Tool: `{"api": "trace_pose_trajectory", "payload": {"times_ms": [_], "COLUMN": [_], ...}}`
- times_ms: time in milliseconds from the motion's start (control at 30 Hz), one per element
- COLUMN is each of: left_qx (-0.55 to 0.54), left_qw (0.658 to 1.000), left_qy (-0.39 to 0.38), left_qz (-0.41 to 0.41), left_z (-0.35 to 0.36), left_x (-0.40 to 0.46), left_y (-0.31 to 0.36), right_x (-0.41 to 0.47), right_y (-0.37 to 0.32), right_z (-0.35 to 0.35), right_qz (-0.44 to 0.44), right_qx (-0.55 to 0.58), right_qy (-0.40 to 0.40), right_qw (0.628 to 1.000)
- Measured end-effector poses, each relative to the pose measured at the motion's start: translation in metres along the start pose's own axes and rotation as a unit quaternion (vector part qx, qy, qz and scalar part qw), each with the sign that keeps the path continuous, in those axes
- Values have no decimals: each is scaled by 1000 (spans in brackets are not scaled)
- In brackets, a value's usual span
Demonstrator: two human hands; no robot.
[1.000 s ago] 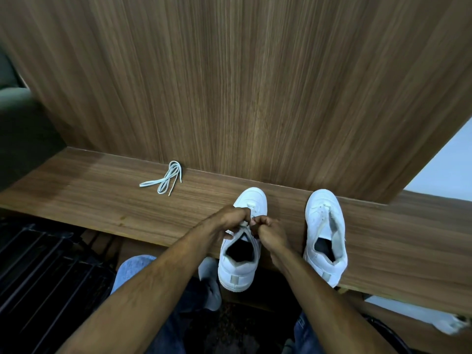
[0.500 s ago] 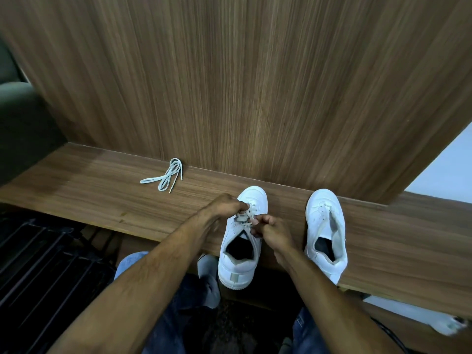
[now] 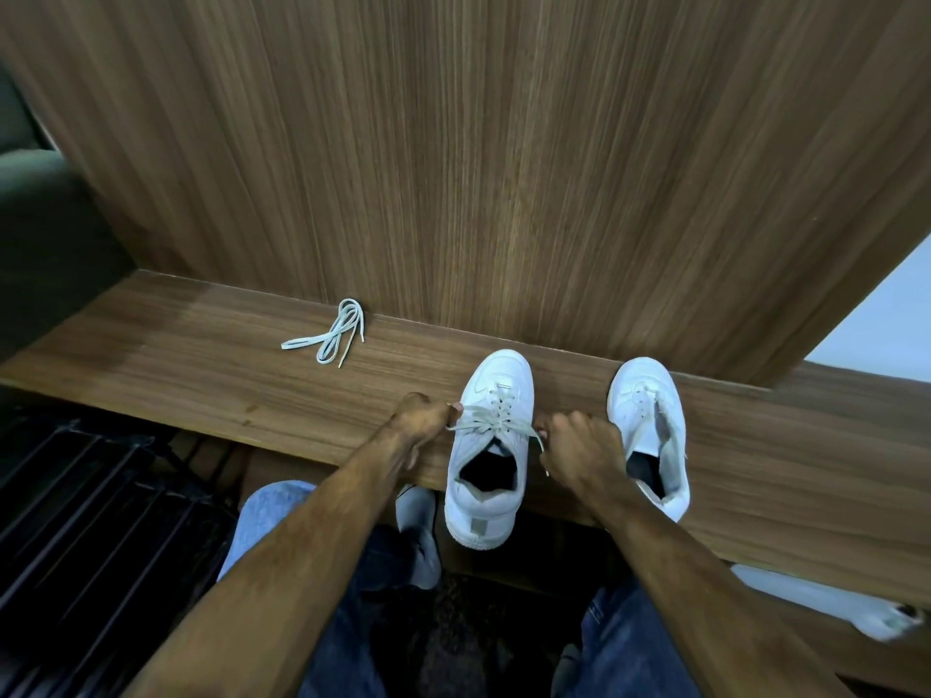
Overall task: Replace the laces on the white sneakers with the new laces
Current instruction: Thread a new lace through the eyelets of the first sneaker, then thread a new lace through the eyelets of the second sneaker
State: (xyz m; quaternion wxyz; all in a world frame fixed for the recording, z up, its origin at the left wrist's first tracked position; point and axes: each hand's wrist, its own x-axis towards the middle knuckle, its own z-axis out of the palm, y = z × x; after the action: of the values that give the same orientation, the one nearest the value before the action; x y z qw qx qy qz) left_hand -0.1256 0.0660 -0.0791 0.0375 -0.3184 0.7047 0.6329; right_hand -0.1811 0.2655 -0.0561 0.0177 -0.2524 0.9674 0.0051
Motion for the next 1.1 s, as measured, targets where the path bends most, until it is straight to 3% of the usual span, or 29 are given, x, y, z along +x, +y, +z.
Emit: {"api": "trace_pose_trajectory", "payload": {"times_ms": [67, 100, 167, 200, 233, 300, 400, 467, 600, 733, 867, 967, 1033, 1100], "left_qx": [10, -1, -38, -53, -59, -45, -3, 42, 74, 93, 82, -36, -102, 19], "left_qw": [999, 998, 996, 993, 987, 975, 978, 973, 981, 988, 988, 990, 982, 969], "left_qy": [23, 10, -51, -91, -135, -181, -132, -128, -79, -14, -18, -29, 54, 175], "left_qz": [44, 55, 59, 52, 62, 119, 163, 185, 162, 122, 127, 130, 149, 175], "left_z": [2, 4, 9, 10, 12, 15, 11, 4, -30, -67, -86, -100, -107, -115], "left_x": [-3, -5, -9, -11, -12, -10, 4, 3, 30, 58, 66, 72, 86, 106], "left_y": [-5, -9, -18, -21, -21, -23, -24, -15, -3, -11, -5, 1, 6, 15], "right_x": [0, 1, -1, -3, -3, 1, 19, 25, 64, 95, 98, 95, 93, 91], "right_y": [2, 4, 3, 0, -3, -14, -26, -33, -67, -103, -120, -117, -116, -115], "right_z": [11, 18, 28, 31, 37, 42, 44, 34, 27, 28, 44, 54, 57, 59], "right_qz": [24, 39, 69, 78, 74, 43, 25, 23, 14, -10, -2, -6, -23, -16], "right_qx": [128, 241, 471, 546, 575, 564, 517, 526, 549, 541, 503, 497, 499, 494], "right_qy": [-3, -24, -96, -127, -148, -151, -125, -114, -139, -146, -123, -102, -84, -70], "right_qw": [991, 970, 874, 825, 801, 810, 846, 842, 824, 828, 856, 862, 862, 867]}}
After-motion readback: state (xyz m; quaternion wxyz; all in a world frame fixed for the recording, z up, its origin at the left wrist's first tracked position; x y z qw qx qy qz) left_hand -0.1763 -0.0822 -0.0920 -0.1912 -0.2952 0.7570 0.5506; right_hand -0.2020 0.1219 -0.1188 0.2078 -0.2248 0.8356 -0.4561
